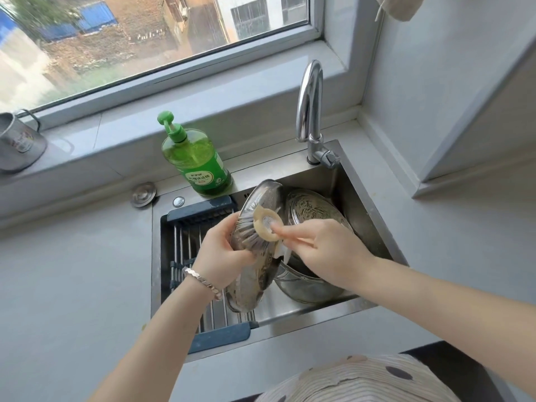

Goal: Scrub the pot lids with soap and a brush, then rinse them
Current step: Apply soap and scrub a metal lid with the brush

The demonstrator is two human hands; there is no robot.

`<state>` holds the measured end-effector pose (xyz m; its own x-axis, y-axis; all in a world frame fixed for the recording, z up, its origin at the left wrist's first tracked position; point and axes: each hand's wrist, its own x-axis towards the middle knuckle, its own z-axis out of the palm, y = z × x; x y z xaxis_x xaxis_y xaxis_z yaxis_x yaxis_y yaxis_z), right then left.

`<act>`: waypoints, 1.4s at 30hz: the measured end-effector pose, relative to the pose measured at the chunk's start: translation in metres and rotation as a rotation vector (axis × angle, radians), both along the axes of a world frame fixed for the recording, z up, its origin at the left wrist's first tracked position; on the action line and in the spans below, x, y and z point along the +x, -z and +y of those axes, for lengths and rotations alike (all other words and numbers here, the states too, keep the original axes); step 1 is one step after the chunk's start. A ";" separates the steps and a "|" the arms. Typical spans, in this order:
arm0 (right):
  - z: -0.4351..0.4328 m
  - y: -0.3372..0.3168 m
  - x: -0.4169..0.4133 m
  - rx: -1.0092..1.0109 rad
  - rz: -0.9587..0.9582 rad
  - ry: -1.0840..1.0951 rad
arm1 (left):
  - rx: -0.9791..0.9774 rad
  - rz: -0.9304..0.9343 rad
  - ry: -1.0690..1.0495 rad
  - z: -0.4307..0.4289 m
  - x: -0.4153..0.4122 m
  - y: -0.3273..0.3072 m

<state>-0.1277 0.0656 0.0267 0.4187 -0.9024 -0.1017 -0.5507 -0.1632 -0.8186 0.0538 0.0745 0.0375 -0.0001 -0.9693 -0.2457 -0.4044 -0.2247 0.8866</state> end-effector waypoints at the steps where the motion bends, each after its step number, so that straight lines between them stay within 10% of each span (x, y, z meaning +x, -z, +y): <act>1: -0.011 0.005 -0.005 0.031 -0.014 0.080 | -0.006 -0.020 0.012 0.000 0.001 -0.001; 19: -0.004 0.026 -0.003 0.042 -0.090 0.181 | 0.081 0.450 -0.340 -0.003 -0.001 -0.004; 42: -0.042 0.038 -0.002 0.206 -0.256 0.341 | -0.041 -0.006 0.092 0.009 -0.002 0.004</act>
